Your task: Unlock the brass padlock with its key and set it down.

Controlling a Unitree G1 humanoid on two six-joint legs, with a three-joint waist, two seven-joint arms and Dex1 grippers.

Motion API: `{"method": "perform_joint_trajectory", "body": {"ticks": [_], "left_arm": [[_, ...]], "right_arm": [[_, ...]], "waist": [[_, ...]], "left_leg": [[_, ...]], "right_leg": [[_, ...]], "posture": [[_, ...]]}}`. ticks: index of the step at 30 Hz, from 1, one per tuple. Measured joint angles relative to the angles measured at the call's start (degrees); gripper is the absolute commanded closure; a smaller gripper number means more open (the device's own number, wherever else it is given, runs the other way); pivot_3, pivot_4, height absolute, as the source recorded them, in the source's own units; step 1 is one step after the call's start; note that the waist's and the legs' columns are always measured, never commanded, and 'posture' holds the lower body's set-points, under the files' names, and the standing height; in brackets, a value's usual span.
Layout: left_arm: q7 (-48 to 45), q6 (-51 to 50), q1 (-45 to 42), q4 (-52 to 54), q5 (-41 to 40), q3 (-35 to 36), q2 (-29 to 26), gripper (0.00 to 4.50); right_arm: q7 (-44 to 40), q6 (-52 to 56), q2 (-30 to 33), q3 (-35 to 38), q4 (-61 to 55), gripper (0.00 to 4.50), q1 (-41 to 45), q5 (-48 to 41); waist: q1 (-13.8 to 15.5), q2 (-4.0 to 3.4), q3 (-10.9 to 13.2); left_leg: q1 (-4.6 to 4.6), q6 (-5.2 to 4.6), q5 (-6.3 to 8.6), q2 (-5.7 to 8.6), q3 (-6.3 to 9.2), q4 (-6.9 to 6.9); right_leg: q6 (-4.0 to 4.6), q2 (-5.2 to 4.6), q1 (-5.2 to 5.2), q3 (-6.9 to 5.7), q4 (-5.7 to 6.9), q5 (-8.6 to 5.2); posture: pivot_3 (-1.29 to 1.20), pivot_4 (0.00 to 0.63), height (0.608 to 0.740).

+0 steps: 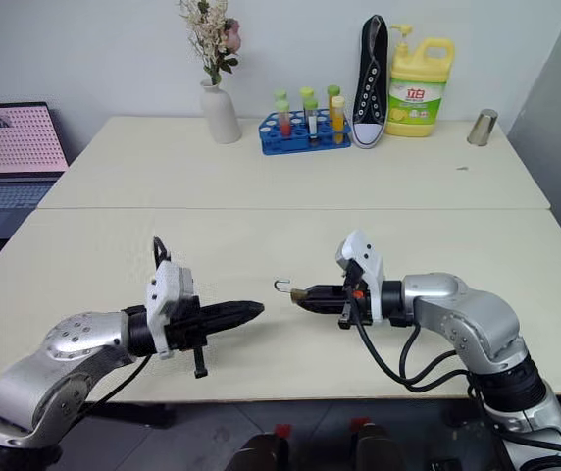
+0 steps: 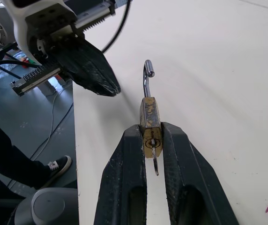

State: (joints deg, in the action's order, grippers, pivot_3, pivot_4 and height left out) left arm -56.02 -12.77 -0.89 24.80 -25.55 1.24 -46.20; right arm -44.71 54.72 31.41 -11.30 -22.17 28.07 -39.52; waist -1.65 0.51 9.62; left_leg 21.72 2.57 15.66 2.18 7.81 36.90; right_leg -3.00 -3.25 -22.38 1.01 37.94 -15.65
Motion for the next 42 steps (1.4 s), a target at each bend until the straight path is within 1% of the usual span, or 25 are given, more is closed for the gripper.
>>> {"method": "perform_joint_trajectory", "body": {"ticks": [2,4,8,10,12,16,19,21,24,27,29,31,32,34,37,39,42], "left_arm": [[-2.22,13.72,1.18,-6.00,7.79,0.00,-0.88,3.26],[-3.06,23.16,1.91,-10.05,11.84,-0.11,-0.02,2.61],[-3.57,35.19,4.13,-13.92,15.83,-0.78,0.65,1.28],[-3.52,38.51,5.87,-15.92,17.08,-0.75,0.55,0.65],[-3.31,39.76,6.95,-16.58,17.63,-0.72,0.53,0.01],[-1.87,40.47,7.05,-16.15,17.73,-0.76,1.13,0.00],[-1.32,40.33,7.29,-15.75,17.75,-0.99,1.41,0.00],[-0.85,39.63,7.37,-15.37,17.73,-1.02,1.49,0.00],[0.07,35.35,7.29,-13.69,16.53,-1.05,2.71,0.00],[0.42,31.13,6.92,-12.77,14.91,-1.05,3.12,0.00],[0.70,25.61,5.89,-11.04,11.96,-1.18,3.75,0.00],[0.66,19.11,4.46,-9.30,8.62,-0.89,3.33,0.00],[0.44,16.75,3.99,-8.91,7.67,-0.87,2.86,0.00],[0.34,13.15,2.86,-8.45,6.81,-0.73,2.32,0.00],[0.97,7.96,0.64,-6.75,6.45,-0.82,1.65,0.00],[2.82,2.84,-1.37,-6.14,6.20,-0.13,1.10,0.00],[4.48,0.00,-2.43,-6.01,6.88,0.78,0.64,0.00]], "right_arm": [[0.76,2.94,-0.51,0.03,0.90,4.37,0.10,-0.75],[1.29,6.10,-1.19,-0.33,2.60,4.37,0.11,-1.29],[1.30,7.95,-2.95,-2.65,6.77,4.37,1.04,-0.41],[1.27,7.89,-3.86,-3.79,9.96,4.37,2.19,0.78],[1.12,7.19,-4.86,-4.93,12.75,4.37,3.23,2.61],[0.60,4.48,-8.15,-9.10,19.98,4.37,7.07,7.08],[-0.81,1.56,-8.64,-11.53,24.43,4.37,8.97,10.66],[-2.15,-0.36,-8.50,-12.08,26.14,3.63,9.66,12.34],[-2.71,-1.82,-7.17,-11.82,27.24,2.63,10.44,14.31],[-3.36,-2.10,-5.93,-10.63,27.13,1.48,10.55,15.29],[-3.84,-3.04,-3.48,-10.15,24.52,0.83,9.22,15.98],[-4.33,-4.80,1.56,-9.12,17.55,0.12,5.15,16.54],[-4.55,-5.59,3.70,-8.37,14.50,0.03,3.48,16.85],[-5.29,-7.48,7.51,-7.15,8.61,0.03,0.98,17.75],[-5.97,-10.01,11.62,-5.11,0.86,0.03,-2.37,18.12],[-6.18,-10.32,13.36,-3.18,-3.30,0.03,-5.36,17.84],[-6.21,-10.06,14.34,-0.54,-7.23,0.03,-8.48,16.36]], "waist": [[0.12,-0.01,0.00],[0.12,-0.01,0.01],[-0.16,-0.02,0.01],[-0.25,-0.04,0.02],[-0.19,-0.04,0.02],[-0.22,-0.05,0.03],[-0.25,-0.06,0.04],[-0.21,-0.06,0.04],[-0.18,-0.07,0.04],[-0.22,-0.07,0.04],[-0.18,-0.08,0.05],[0.22,-0.08,0.05],[0.16,-0.09,0.06],[-0.02,-0.12,0.08],[-0.44,-0.12,0.08],[-0.34,-0.12,0.09],[-0.37,-0.11,0.09]], "left_leg": [[0.00,0.00,0.00,-0.01,-0.01,-0.02],[0.04,-0.01,0.00,0.00,-0.01,-0.02],[0.05,-0.02,0.01,0.01,-0.03,-0.05],[0.06,-0.02,0.01,0.00,-0.02,-0.06],[0.08,-0.02,0.01,0.00,0.00,-0.05],[0.06,-0.02,0.01,0.01,-0.02,-0.04],[0.08,-0.02,0.01,0.02,-0.01,-0.04],[0.09,-0.02,0.01,0.02,0.00,-0.04],[0.09,-0.02,0.01,0.03,0.00,-0.03],[0.08,-0.02,0.01,0.00,0.01,-0.04],[0.10,-0.02,0.01,0.00,0.03,-0.04],[0.21,-0.02,0.01,0.05,0.10,0.01],[0.20,-0.02,0.01,0.06,0.07,0.01],[0.18,-0.02,0.01,0.05,0.03,0.00],[0.11,-0.02,0.01,-0.10,0.01,-0.02],[0.11,-0.02,0.01,-0.11,0.03,-0.02],[0.10,-0.02,0.01,-0.10,-0.02,0.00]], "right_leg": [[0.03,-0.01,0.00,0.00,-0.03,-0.01],[0.03,-0.04,-0.01,0.00,-0.07,-0.01],[0.03,-0.07,-0.05,0.01,-0.08,-0.01],[0.03,-0.06,-0.12,0.01,-0.01,-0.01],[0.03,-0.05,-0.14,-0.02,0.02,-0.01],[0.02,-0.05,-0.15,-0.01,0.06,-0.01],[0.02,-0.04,-0.20,-0.01,0.08,-0.01],[0.02,-0.04,-0.20,-0.02,0.08,-0.01],[0.01,-0.04,-0.19,-0.02,0.08,0.00],[0.02,-0.01,-0.20,-0.03,0.10,0.00],[0.01,-0.01,-0.21,-0.04,0.11,0.00],[0.00,-0.05,-0.20,-0.09,0.07,-0.01],[0.00,-0.07,-0.20,-0.08,0.06,-0.01],[-0.01,-0.06,-0.19,-0.07,0.07,-0.02],[-0.01,0.07,-0.18,-0.07,0.08,-0.02],[-0.01,0.09,-0.17,-0.10,0.11,-0.02],[-0.01,0.08,-0.16,-0.04,0.09,-0.02]], "posture": [[0.00,0.150,0.740],[0.00,0.150,0.740],[0.00,0.150,0.740],[0.00,0.150,0.740],[0.00,0.150,0.740],[0.00,0.150,0.740],[0.00,0.150,0.740],[0.00,0.150,0.740],[0.00,0.150,0.740],[0.00,0.150,0.740],[0.00,0.150,0.740],[0.00,0.150,0.740],[0.00,0.150,0.740],[0.00,0.150,0.740],[0.00,0.150,0.740],[0.00,0.150,0.740],[0.00,0.150,0.740]]}}
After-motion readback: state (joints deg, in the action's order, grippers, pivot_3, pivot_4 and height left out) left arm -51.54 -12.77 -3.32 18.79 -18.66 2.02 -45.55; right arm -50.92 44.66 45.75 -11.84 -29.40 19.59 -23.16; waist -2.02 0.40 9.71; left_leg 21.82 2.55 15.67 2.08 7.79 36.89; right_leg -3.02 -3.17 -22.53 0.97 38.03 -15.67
